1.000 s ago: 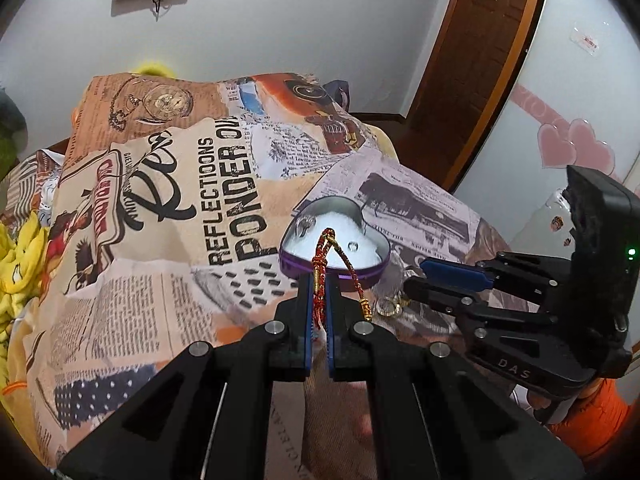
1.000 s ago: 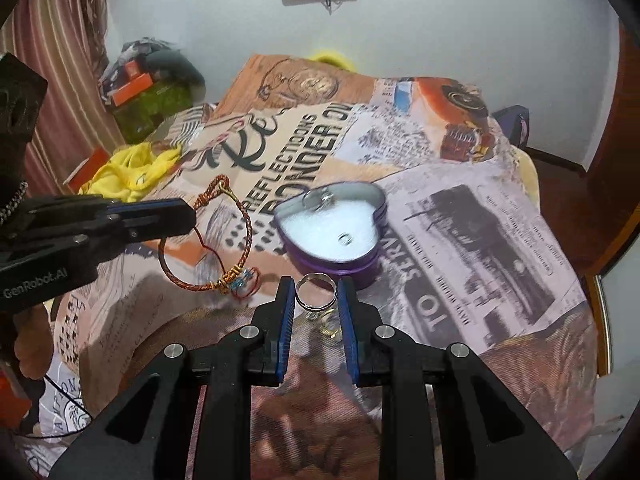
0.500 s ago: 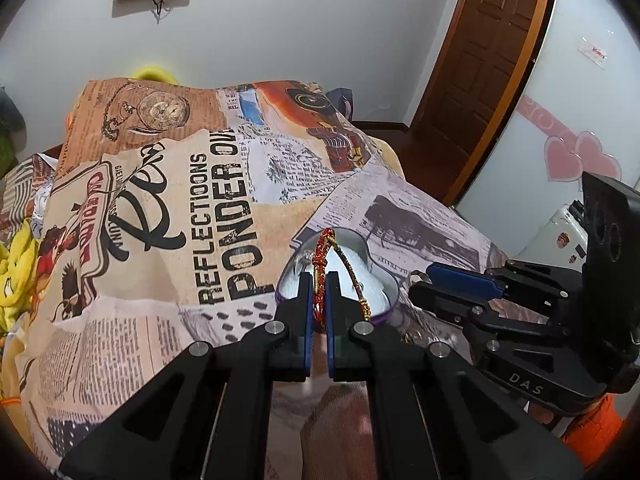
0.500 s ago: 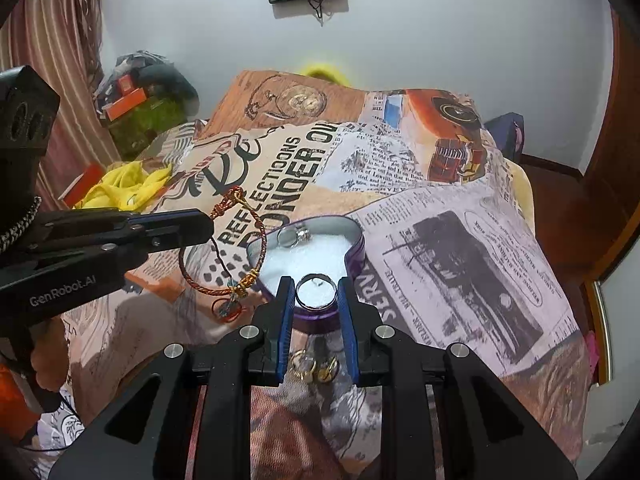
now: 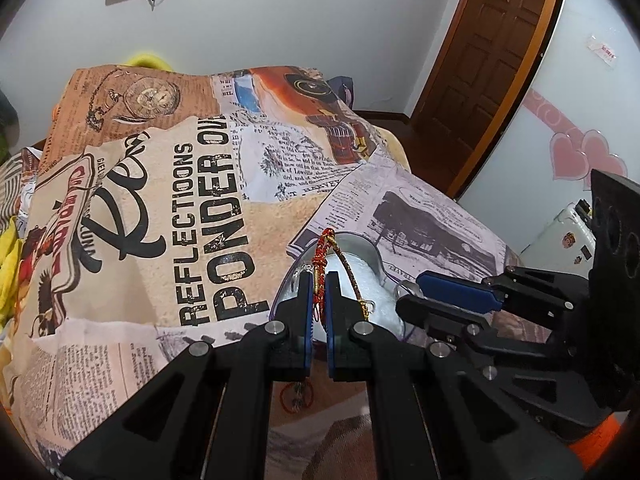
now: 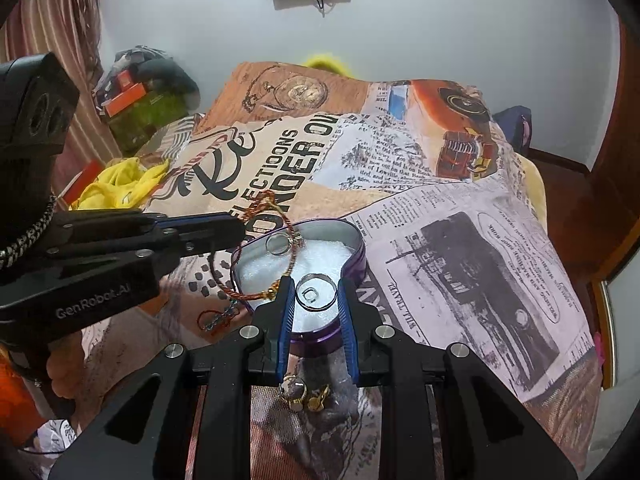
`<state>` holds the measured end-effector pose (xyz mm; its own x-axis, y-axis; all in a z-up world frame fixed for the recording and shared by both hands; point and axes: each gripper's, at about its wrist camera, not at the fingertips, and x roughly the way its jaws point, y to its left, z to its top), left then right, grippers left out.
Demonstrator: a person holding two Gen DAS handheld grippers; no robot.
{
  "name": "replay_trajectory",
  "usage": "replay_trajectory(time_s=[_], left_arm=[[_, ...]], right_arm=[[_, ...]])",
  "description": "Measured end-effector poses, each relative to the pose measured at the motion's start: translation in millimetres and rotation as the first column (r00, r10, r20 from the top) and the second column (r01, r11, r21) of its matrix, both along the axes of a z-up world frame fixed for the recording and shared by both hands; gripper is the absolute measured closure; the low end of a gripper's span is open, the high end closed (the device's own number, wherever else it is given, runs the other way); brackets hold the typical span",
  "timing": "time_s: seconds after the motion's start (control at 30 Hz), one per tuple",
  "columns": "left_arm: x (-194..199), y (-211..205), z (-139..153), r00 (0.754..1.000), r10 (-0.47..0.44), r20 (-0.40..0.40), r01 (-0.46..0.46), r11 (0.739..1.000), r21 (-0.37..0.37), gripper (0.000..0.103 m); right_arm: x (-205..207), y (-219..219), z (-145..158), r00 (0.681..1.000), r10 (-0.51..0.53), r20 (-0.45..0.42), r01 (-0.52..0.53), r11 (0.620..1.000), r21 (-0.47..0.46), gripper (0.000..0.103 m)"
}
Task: Organize jewelry
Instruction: 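Carry the bracelet and the ring over the purple heart tin with both tools, then lower the bracelet and ring into the tin and open both tools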
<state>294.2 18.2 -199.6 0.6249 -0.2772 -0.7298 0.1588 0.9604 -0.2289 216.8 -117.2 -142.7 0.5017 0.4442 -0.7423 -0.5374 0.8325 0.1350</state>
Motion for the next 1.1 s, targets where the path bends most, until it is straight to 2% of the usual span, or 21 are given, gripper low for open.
replay_trajectory(time_s=[0.27,0.4,0.73,0.93,1.0,1.1], left_arm=[[7,-6,-11,1.000,-0.010,-0.022,0.010,1.000,0.022,0.099],[7,-5,-12,0.999,-0.010,-0.033,0.011,1.000,0.010,0.099],[3,-7,-12,0.999,-0.022,-0.047,0.024,0.998,0.050,0.098],[2,-6,-12,0.998,-0.022,-0.059,0.024,0.999,0.041,0.090],[-1,-5,-10,0.998,-0.017,-0.056,0.019,0.999,0.041,0.084],[-4,-3,-5,0.999,-0.012,-0.046,0.014,0.999,0.042,0.081]], right_arm=[[8,8,-8,1.000,0.019,-0.021,-0.019,1.000,-0.009,0.083],[9,10,-12,0.999,0.029,-0.030,-0.029,0.999,-0.023,0.083],[11,16,-15,0.998,0.041,-0.048,-0.043,0.998,-0.038,0.083],[9,16,-14,0.998,0.038,-0.051,-0.040,0.998,-0.048,0.082],[8,16,-13,0.998,0.036,-0.049,-0.039,0.998,-0.052,0.081],[6,15,-10,0.999,0.032,-0.044,-0.034,0.998,-0.053,0.076]])
